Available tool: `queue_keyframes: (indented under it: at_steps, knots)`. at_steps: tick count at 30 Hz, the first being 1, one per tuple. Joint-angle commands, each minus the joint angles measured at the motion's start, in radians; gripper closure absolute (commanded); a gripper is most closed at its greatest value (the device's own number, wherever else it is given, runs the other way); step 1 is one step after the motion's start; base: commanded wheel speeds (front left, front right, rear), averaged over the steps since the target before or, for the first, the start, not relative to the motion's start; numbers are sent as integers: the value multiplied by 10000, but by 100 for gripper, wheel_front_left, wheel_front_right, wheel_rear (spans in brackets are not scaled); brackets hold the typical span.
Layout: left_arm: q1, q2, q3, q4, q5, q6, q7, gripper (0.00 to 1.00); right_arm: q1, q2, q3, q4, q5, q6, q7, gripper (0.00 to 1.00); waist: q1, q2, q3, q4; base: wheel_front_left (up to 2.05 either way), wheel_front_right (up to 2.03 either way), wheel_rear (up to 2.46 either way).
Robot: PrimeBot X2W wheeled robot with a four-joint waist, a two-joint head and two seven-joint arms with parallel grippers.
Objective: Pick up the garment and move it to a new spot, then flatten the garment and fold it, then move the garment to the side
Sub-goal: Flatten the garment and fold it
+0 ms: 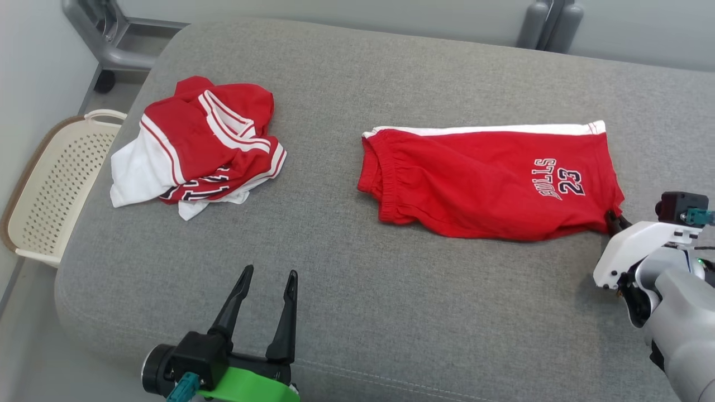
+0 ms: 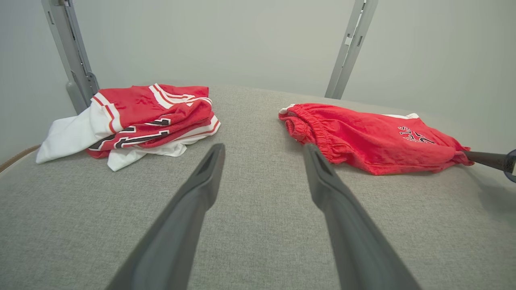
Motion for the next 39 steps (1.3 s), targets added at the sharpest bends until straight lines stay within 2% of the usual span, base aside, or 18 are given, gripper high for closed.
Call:
queue_keyframes:
  at_steps: [1, 6, 7, 8, 9, 16, 20, 23, 30, 39]
  knots:
    - [199, 0, 11, 19, 70, -29, 3, 0, 307, 6, -24, -47, 30, -17, -85, 100, 0, 0, -195, -163, 0, 0, 0]
    - [305, 0, 18, 125, 67, 31, 3, 0, 721, 79, -150, -198, 54, -17, -162, 100, 0, 0, -295, -231, 0, 0, 0]
    - [311, 0, 25, 146, 54, 38, 1, 0, 766, 87, -164, -221, 22, -17, -157, 60, 0, 0, -302, -245, 0, 0, 0]
    - [311, 0, 25, 146, 54, 38, 1, 0, 766, 87, -164, -221, 22, -17, -157, 60, 0, 0, -302, -245, 0, 0, 0]
    - [331, 0, 30, 216, 29, 47, 3, 0, 786, 88, -186, -247, -11, -17, -171, 0, 0, 0, -311, -257, 0, 0, 0]
    - [226, 75, 198, 703, -84, 256, 35, 0, 905, 42, -405, -657, -487, -16, -197, 0, 0, 0, -639, -355, 0, 0, 0]
    - [350, 185, 412, 902, -184, 443, 68, 0, 1454, -54, -1059, -1672, -1180, -16, -199, 0, 0, 0, -1121, -481, 0, 0, 0]
    - [513, 243, 625, 1059, -320, 610, 149, 0, 2071, -29, -1854, -3002, -2114, -16, -197, 0, 0, 0, -1546, -686, 0, 0, 0]
    - [486, 370, 1033, 1358, -503, 1009, 171, 0, 4489, 872, -3597, -6126, -4263, -14, -198, 0, 0, 0, -2247, -1310, 0, 0, 0]
    - [263, 568, 1318, 1738, -913, 837, 225, 0, 6211, 2079, -4611, -8119, -5571, -14, 107, 0, 0, 0, -2650, -1933, 0, 0, 0]
